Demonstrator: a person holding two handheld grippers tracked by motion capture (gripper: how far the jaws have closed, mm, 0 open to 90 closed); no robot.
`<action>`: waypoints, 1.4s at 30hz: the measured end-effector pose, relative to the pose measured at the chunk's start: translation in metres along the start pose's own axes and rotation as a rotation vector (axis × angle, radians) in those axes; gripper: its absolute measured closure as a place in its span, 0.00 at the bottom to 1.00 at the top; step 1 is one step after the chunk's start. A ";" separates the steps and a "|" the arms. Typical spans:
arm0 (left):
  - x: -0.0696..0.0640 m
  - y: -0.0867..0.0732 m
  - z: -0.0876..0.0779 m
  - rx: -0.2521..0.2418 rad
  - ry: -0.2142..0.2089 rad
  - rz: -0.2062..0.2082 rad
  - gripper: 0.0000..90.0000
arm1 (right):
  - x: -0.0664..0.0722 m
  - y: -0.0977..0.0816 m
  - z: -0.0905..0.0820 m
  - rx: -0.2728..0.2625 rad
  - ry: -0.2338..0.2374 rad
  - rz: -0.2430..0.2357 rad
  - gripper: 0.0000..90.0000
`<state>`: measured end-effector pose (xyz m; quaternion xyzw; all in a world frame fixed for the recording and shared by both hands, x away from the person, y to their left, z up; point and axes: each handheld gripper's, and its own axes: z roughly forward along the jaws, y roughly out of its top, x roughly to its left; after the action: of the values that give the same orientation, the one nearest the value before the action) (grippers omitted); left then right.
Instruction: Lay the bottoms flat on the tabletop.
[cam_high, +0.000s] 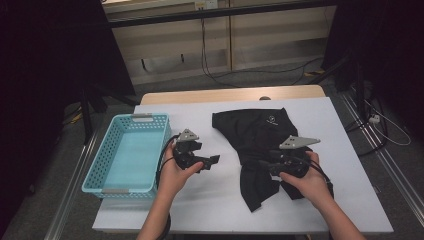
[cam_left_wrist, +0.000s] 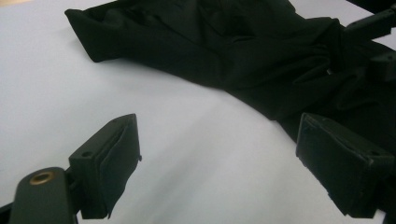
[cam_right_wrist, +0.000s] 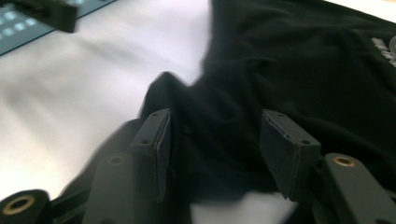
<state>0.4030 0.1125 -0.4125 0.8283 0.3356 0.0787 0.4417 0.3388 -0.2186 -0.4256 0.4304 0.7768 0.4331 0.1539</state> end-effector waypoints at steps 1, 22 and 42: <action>0.000 0.000 -0.001 -0.001 0.003 0.001 0.15 | -0.004 -0.001 -0.001 -0.003 -0.012 0.011 0.50; 0.000 -0.002 0.000 0.004 -0.006 -0.003 0.15 | -0.018 -0.001 0.005 0.003 -0.104 -0.035 0.98; 0.004 -0.006 -0.010 -0.001 0.014 -0.017 0.15 | -0.006 0.015 -0.006 -0.032 -0.175 -0.094 0.54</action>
<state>0.3983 0.1243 -0.4121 0.8245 0.3457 0.0807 0.4406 0.3468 -0.2230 -0.4106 0.4272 0.7728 0.3985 0.2480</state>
